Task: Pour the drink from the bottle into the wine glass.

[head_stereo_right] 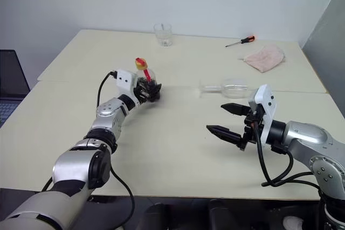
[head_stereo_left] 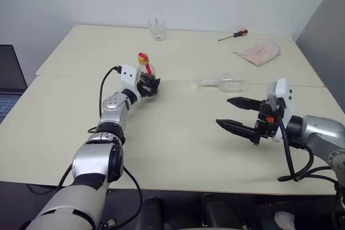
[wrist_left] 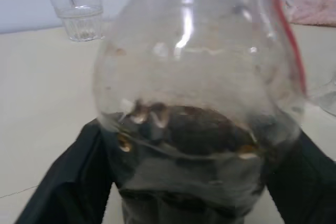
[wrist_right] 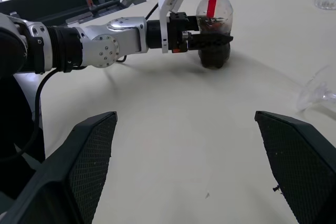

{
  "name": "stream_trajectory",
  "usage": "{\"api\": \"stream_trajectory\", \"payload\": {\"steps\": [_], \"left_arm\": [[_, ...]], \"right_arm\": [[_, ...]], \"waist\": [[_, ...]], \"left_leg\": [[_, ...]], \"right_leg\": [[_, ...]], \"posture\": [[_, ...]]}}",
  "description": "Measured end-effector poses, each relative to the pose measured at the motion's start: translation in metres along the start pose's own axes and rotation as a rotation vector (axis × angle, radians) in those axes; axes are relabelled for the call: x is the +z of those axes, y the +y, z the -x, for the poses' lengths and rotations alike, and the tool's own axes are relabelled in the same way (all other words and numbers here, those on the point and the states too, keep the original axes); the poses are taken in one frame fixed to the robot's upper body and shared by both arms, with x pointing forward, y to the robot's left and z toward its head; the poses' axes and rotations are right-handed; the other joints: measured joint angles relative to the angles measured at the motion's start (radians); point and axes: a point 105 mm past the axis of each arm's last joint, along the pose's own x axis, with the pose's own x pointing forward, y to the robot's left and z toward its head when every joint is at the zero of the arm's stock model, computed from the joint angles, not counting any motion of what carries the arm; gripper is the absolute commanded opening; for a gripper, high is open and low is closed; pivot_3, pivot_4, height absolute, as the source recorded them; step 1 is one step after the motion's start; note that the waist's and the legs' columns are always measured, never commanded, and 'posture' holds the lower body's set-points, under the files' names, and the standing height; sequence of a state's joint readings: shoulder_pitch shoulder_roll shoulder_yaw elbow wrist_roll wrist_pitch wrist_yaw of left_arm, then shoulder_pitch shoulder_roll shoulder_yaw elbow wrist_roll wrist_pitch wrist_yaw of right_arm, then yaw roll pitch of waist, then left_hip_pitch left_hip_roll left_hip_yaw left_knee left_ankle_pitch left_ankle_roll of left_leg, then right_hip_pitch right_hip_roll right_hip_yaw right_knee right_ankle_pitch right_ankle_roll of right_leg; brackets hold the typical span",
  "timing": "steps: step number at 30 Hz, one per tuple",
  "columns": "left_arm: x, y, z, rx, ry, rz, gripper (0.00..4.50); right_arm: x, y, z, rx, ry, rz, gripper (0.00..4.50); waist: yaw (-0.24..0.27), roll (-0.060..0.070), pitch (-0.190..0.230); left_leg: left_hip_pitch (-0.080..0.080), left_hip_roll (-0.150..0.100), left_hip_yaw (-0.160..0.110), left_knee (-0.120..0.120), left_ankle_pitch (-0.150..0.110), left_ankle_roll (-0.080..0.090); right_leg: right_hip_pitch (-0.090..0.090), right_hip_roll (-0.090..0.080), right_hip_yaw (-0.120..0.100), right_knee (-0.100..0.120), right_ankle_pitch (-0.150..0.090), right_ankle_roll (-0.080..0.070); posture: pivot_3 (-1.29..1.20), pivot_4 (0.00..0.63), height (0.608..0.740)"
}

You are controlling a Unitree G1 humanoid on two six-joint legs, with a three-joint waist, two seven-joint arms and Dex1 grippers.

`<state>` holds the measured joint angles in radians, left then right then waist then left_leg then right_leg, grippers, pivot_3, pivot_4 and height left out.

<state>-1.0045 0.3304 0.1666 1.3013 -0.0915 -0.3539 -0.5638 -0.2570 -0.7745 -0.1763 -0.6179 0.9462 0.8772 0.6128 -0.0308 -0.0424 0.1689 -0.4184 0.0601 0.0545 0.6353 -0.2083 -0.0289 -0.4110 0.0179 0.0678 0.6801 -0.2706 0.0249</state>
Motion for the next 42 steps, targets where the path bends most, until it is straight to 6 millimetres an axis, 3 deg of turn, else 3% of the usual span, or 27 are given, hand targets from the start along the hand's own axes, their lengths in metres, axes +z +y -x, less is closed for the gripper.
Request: {"api": "stream_trajectory", "payload": {"steps": [4, 9, 14, 22, 27, 33, 39, 42], "left_arm": [[0.004, -0.003, -0.005, 0.014, -0.007, 0.006, 3.59], [0.01, -0.005, -0.01, 0.021, -0.024, 0.024, 2.79], [0.009, -0.006, -0.01, 0.019, -0.021, 0.027, 2.3], [0.013, -0.01, -0.007, -0.065, -0.038, 0.027, 2.07], [0.009, -0.033, 0.001, -0.215, -0.094, 0.02, 1.99], [-0.006, -0.067, 0.035, -0.334, -0.097, 0.037, 1.85], [-0.009, -0.103, 0.068, -0.395, -0.037, 0.097, 1.79], [-0.007, -0.114, 0.072, -0.409, -0.004, 0.102, 1.74]], "right_arm": [[0.002, 0.003, -0.001, 0.015, 0.004, 0.0, 4.5], [0.003, 0.003, 0.005, 0.012, 0.032, 0.003, 4.5], [0.004, 0.001, 0.007, -0.011, 0.033, 0.004, 4.5], [0.006, -0.001, 0.003, -0.04, 0.023, 0.022, 4.5], [0.01, -0.004, -0.017, -0.081, 0.0, 0.051, 4.5], [0.021, -0.01, -0.035, -0.146, -0.056, 0.027, 4.5], [0.028, -0.01, -0.039, -0.145, -0.062, 0.043, 4.5], [0.034, -0.007, -0.041, -0.122, -0.063, 0.052, 4.5]], "waist": [[-0.001, -0.001, 0.0], [-0.001, -0.001, 0.0], [-0.001, -0.001, 0.0], [-0.001, -0.001, 0.0], [-0.003, -0.001, 0.0], [-0.005, 0.0, 0.0], [-0.001, 0.0, 0.0], [0.0, 0.0, 0.0]], "left_leg": [[0.0, 0.0, 0.0, 0.0, 0.0, 0.0], [-0.001, 0.0, 0.0, 0.0, 0.0, 0.0], [-0.001, 0.0, -0.001, 0.0, 0.0, 0.0], [-0.001, 0.0, -0.001, 0.0, 0.0, 0.0], [0.0, 0.001, 0.0, 0.0, 0.0, 0.0], [0.0, 0.004, 0.0, 0.0, 0.0, 0.0], [0.0, 0.003, -0.001, 0.001, 0.0, 0.0], [0.0, 0.003, -0.002, 0.005, 0.0, 0.0]], "right_leg": [[0.0, 0.0, 0.0, 0.0, 0.0, 0.0], [0.0, 0.0, 0.0, 0.0, 0.0, 0.0], [0.0, 0.0, -0.001, 0.0, 0.0, 0.0], [0.0, 0.0, -0.001, 0.0, 0.0, 0.0], [0.0, 0.0, 0.0, 0.0, 0.0, 0.0], [-0.001, -0.001, 0.001, 0.001, 0.003, -0.005], [0.0, -0.003, 0.001, 0.001, 0.001, -0.002], [0.001, -0.002, 0.001, 0.001, 0.0, 0.001]], "posture": [[0.0, 0.15, 0.74], [0.0, 0.15, 0.74], [0.0, 0.15, 0.74], [0.0, 0.15, 0.74], [0.0, 0.15, 0.74], [0.0, 0.15, 0.74], [0.0, 0.15, 0.74], [0.0, 0.15, 0.74]]}}
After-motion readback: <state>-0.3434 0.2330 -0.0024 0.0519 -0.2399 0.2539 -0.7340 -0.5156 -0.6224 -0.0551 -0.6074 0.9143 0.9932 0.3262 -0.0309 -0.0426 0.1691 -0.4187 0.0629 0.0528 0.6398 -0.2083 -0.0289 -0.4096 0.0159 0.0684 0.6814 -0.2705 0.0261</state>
